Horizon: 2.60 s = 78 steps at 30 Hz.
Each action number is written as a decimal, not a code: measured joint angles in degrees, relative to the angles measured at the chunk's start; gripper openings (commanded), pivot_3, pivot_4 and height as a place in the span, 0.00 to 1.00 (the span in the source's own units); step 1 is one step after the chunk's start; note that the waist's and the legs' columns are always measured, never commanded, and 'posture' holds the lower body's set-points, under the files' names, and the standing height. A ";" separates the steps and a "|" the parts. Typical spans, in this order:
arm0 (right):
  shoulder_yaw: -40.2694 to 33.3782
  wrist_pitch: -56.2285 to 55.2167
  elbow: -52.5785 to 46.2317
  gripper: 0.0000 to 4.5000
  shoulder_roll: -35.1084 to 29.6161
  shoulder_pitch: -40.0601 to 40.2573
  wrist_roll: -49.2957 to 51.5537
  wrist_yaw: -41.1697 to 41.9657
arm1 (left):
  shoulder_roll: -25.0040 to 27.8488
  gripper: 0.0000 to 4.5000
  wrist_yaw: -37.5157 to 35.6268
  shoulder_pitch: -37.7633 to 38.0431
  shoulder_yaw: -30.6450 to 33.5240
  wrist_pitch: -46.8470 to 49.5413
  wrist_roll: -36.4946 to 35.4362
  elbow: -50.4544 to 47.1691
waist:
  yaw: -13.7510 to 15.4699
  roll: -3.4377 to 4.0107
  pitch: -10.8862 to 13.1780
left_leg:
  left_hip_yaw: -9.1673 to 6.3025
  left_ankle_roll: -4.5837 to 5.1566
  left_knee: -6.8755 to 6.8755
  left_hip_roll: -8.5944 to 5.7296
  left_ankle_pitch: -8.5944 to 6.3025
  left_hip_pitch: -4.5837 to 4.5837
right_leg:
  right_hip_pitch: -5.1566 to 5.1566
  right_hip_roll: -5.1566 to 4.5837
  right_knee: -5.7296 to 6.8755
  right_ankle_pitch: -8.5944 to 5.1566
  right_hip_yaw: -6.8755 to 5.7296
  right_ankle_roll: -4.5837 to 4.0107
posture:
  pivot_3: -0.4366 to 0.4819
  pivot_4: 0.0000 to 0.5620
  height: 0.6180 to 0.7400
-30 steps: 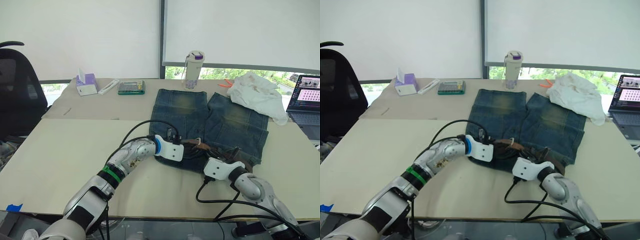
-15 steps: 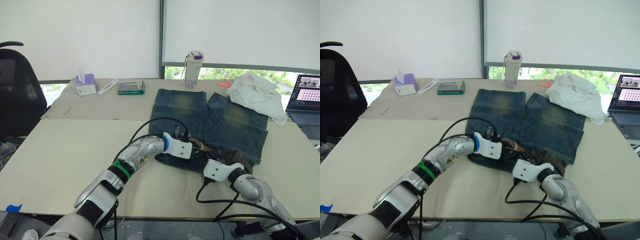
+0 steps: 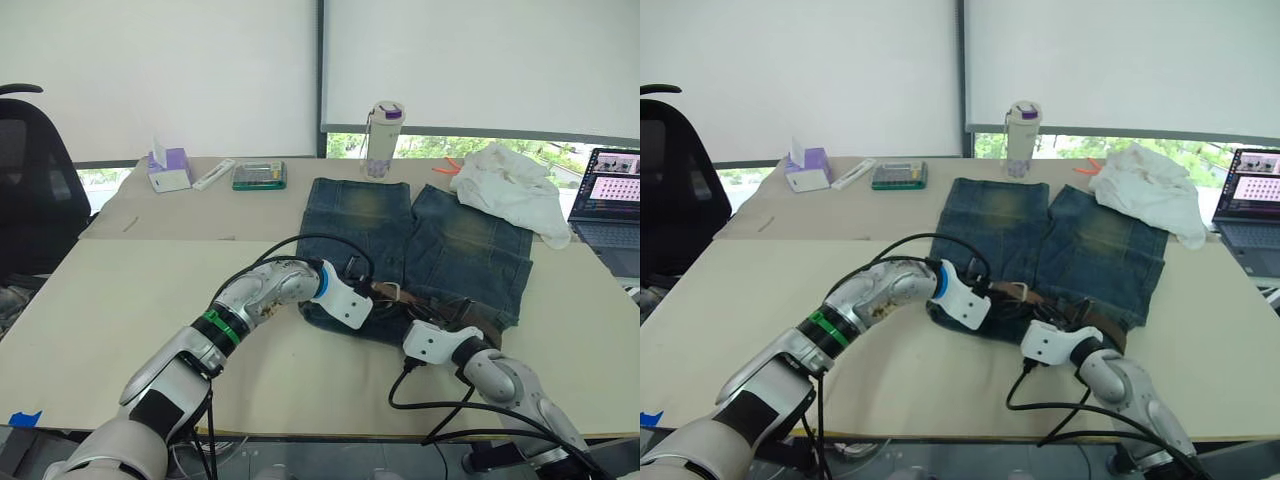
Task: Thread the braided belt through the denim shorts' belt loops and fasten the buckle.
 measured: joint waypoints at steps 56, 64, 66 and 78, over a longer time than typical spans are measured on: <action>-0.51 -2.82 1.20 0.09 0.79 0.16 1.84 -1.35 | -10.24 0.00 10.11 -1.85 1.08 -0.46 0.98 11.52 | -0.44 0.01 0.00 | -0.01 0.00 0.03 -0.02 0.00 0.01 | -0.02 -0.02 0.13 0.00 0.00 0.00 | 0.48 0.27 1.00; -4.34 1.81 -5.36 0.71 2.24 3.28 19.54 8.63 | -11.20 0.00 13.99 -0.04 1.69 -0.02 -0.32 13.15 | -0.23 0.00 0.00 | -0.02 0.01 0.06 -0.02 0.00 0.01 | 0.04 -0.04 0.10 0.00 0.00 0.00 | 0.48 0.27 1.00; -8.38 8.88 -8.52 0.78 2.86 5.64 30.08 12.68 | -11.17 0.00 15.62 0.12 1.93 -0.98 -0.80 13.31 | 0.16 0.00 0.00 | -0.03 0.02 0.06 -0.02 -0.01 -0.02 | 0.05 -0.06 0.08 0.00 0.00 0.00 | 0.48 0.27 1.00; -27.93 49.92 -15.89 0.78 18.48 0.12 83.50 -2.03 | -12.09 0.00 24.19 0.86 1.97 -5.05 -1.23 18.83 | 0.28 0.03 -0.02 | -0.05 0.03 0.03 0.04 -0.02 -0.07 | -0.05 -0.10 0.19 0.00 0.05 0.00 | 0.48 0.27 1.00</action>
